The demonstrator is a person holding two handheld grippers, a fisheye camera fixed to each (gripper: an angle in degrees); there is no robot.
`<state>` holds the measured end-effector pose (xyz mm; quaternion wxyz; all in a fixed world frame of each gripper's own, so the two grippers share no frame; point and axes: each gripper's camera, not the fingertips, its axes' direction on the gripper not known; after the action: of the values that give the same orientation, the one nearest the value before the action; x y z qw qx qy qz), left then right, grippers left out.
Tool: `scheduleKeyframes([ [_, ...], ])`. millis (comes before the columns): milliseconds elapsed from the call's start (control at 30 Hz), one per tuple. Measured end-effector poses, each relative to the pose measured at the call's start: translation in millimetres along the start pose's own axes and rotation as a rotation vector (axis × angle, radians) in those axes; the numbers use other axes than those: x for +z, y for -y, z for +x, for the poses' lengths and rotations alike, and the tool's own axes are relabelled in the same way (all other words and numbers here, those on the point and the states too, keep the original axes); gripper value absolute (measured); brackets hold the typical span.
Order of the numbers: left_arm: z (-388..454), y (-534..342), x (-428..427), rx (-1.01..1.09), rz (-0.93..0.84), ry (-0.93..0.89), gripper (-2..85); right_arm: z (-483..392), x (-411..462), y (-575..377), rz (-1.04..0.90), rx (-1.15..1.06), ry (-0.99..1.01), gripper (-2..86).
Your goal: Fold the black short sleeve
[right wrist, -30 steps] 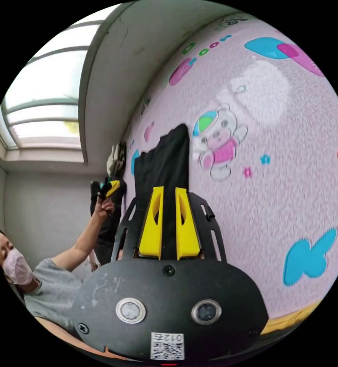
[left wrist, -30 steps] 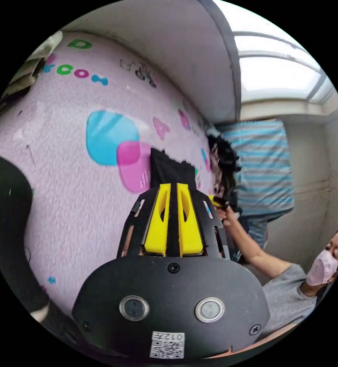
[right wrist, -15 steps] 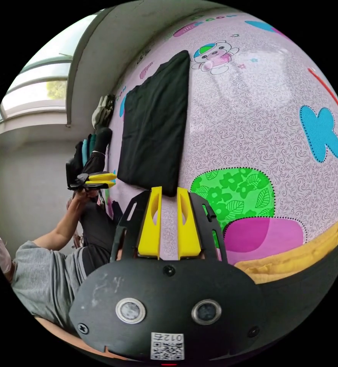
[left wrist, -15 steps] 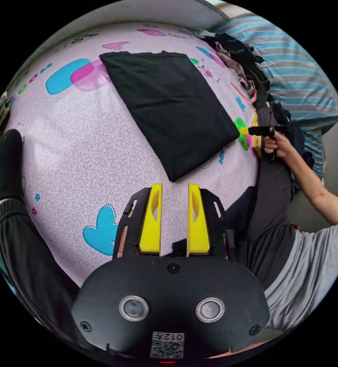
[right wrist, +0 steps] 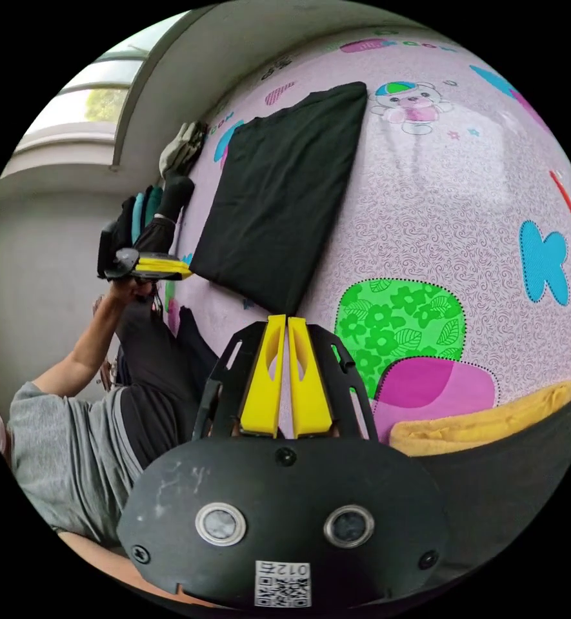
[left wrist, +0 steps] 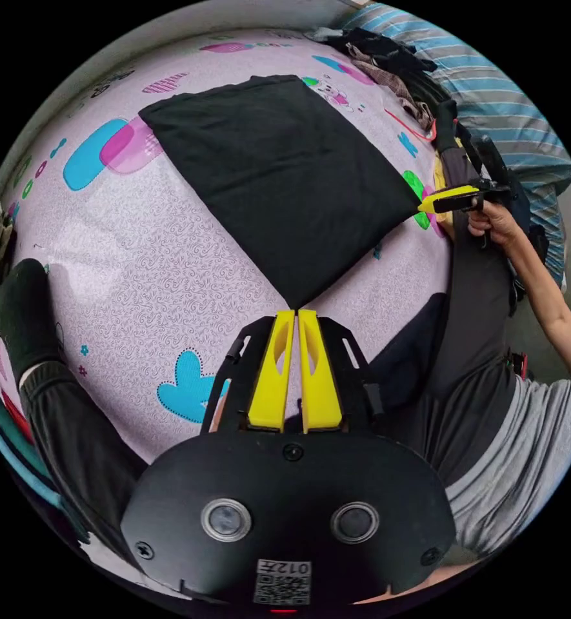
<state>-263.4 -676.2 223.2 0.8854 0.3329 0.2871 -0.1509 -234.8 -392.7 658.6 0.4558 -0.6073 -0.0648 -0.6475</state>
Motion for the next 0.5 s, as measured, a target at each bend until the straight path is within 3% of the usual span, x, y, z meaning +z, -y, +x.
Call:
scheduleKeyframes([
  [300,25,-5,18,0.041,-0.288,-0.06,0.3,-35,42,-15,-0.425,-0.072,-0.051,-0.3],
  [400,8,-12,1,-0.039,-0.218,-0.047,0.7,-34,30,-16,-0.393,-0.071,-0.115,0.6],
  [500,-26,-10,-28,-0.169,-0.022,-0.042,1.6,-23,-2,-5,-0.187,-0.048,-0.143,2.9],
])
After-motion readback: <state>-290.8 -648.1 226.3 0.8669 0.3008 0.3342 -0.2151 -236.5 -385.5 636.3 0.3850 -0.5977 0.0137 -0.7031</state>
